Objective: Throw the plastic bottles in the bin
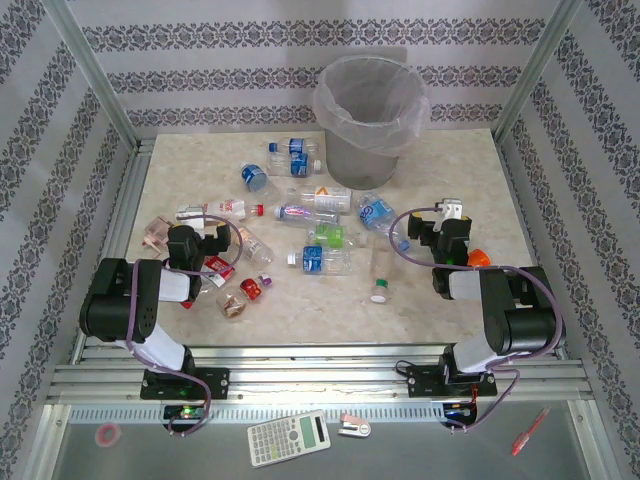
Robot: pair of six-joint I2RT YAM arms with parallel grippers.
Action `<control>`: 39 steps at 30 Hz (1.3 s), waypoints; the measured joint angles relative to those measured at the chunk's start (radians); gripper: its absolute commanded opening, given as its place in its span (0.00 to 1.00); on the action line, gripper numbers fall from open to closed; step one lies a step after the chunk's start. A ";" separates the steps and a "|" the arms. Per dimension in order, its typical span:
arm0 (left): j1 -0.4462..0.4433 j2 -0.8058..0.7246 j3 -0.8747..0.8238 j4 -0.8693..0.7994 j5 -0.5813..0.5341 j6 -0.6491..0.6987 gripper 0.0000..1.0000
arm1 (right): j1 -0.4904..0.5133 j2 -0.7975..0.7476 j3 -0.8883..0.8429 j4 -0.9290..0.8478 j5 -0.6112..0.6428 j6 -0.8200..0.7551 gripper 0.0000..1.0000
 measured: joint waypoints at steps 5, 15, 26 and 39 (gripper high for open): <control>0.000 0.000 0.000 0.000 0.000 0.000 1.00 | 0.000 0.000 0.000 0.000 0.000 0.000 0.98; 0.000 0.000 0.000 0.000 0.000 0.000 1.00 | 0.000 0.000 0.000 0.000 -0.001 0.000 0.98; 0.000 0.000 0.000 0.000 0.000 0.000 1.00 | 0.000 0.000 0.000 0.000 -0.007 0.000 0.98; -0.001 -0.535 0.038 -0.354 -0.049 -0.063 1.00 | 0.086 -0.391 0.095 -0.426 0.024 0.019 0.98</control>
